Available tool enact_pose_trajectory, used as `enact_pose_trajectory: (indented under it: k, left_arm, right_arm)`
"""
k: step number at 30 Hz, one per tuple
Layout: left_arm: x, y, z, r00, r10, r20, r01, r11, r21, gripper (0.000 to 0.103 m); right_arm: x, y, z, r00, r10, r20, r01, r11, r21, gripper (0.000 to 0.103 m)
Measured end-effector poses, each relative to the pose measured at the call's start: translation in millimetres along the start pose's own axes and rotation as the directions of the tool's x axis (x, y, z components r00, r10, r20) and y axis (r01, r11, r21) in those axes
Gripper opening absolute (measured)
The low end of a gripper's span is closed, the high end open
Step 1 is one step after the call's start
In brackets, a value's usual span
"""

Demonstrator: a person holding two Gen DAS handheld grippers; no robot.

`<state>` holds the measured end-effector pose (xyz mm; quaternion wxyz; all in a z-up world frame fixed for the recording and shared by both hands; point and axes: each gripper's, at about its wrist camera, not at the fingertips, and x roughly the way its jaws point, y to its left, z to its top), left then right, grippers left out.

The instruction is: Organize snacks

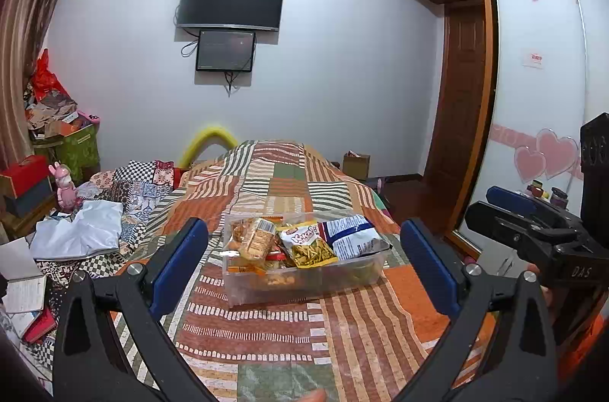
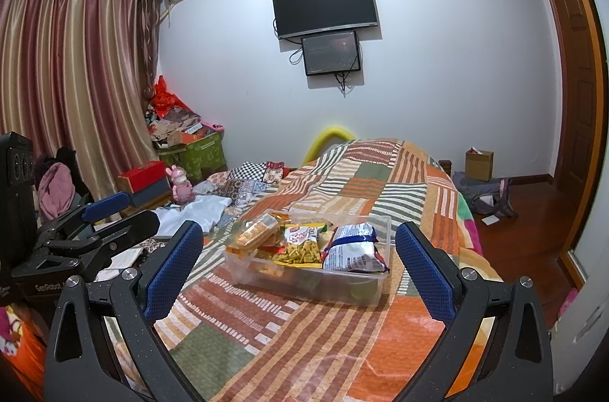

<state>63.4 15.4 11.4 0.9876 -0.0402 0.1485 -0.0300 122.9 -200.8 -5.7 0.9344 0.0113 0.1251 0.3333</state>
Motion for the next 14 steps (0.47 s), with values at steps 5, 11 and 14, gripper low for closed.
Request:
enact_pose_trajectory:
  k: [5,11,14]
  left_arm:
    - [1.9,0.0,-0.2,1.0,0.0,-0.006,0.0,1.0,0.004,0.102]
    - [2.9,-0.2,-0.6,1.0,0.003,-0.005,-0.003,1.0,0.0,0.102]
    - [4.1,-0.1,-0.6,1.0,0.005,-0.008,-0.005,1.0,0.002,0.102]
  right_arm:
    - [0.2,-0.4,0.5,1.0,-0.001,0.002,0.001,1.0,0.001,0.101]
    - [-0.5,-1.2,-0.7,1.0,-0.002,0.0,0.002,1.0,0.001,0.101]
    - [-1.0,-1.3,-0.6,1.0,-0.003,0.0,0.003,1.0,0.002,0.101]
